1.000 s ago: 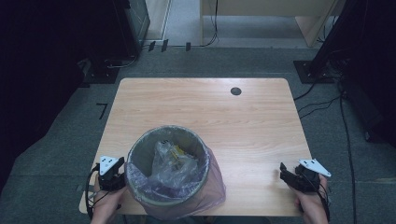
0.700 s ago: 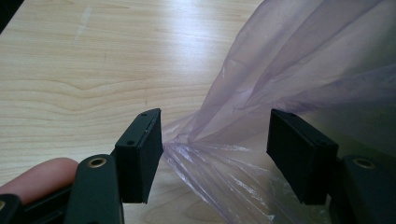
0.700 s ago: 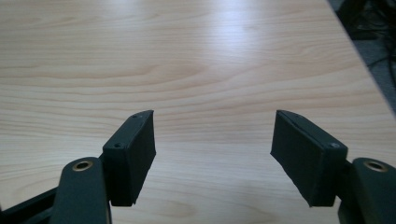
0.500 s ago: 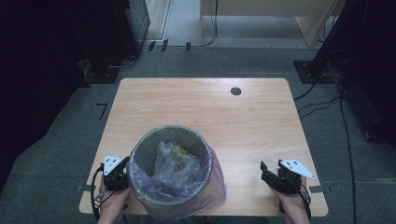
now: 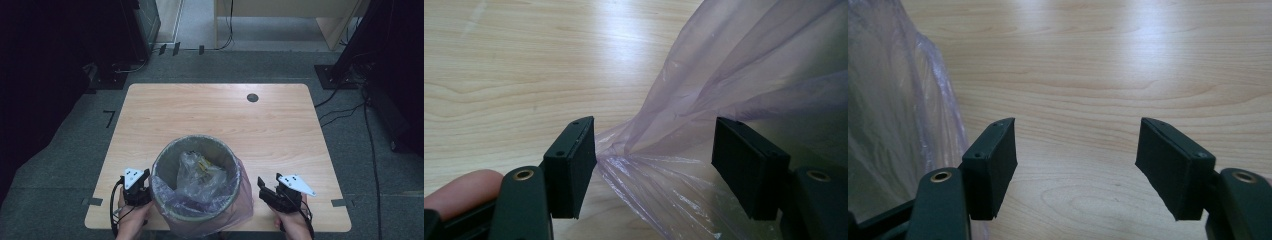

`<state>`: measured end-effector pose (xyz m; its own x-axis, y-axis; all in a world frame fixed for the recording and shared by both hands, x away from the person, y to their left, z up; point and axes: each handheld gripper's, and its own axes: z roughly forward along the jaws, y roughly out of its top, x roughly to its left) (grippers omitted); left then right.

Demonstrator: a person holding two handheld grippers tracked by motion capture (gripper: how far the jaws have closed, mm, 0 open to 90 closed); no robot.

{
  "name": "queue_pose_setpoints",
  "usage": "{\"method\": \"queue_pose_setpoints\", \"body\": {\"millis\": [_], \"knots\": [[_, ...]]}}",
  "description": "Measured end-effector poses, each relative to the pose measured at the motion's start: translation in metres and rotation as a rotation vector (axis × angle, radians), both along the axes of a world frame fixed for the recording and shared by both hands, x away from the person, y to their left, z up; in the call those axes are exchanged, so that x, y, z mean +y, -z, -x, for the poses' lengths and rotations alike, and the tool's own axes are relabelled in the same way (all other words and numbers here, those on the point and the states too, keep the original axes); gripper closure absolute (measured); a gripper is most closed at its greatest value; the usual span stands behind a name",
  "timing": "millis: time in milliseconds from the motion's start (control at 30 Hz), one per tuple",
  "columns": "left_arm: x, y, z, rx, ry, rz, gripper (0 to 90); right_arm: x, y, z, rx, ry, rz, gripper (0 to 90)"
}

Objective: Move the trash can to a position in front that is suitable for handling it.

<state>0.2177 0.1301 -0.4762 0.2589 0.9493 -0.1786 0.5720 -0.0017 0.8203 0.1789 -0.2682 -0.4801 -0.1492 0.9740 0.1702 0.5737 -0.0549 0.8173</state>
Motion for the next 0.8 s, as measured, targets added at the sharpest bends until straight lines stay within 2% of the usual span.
{"method": "queue_pose_setpoints", "body": {"millis": [167, 500, 800], "knots": [[-0.009, 0.002, 0.001, -0.001, 0.023, -0.003, 33.3, 0.000, 0.001, -0.001, 0.000, 0.005, -0.007, 34.1], [-0.035, 0.007, 0.005, -0.010, 0.109, -0.029, 33.2, 0.005, 0.004, -0.002, -0.003, -0.018, -0.007, 34.5], [-0.054, 0.009, 0.010, -0.027, 0.184, -0.048, 33.4, 0.000, 0.003, 0.000, -0.033, -0.033, -0.022, 33.9]]}}
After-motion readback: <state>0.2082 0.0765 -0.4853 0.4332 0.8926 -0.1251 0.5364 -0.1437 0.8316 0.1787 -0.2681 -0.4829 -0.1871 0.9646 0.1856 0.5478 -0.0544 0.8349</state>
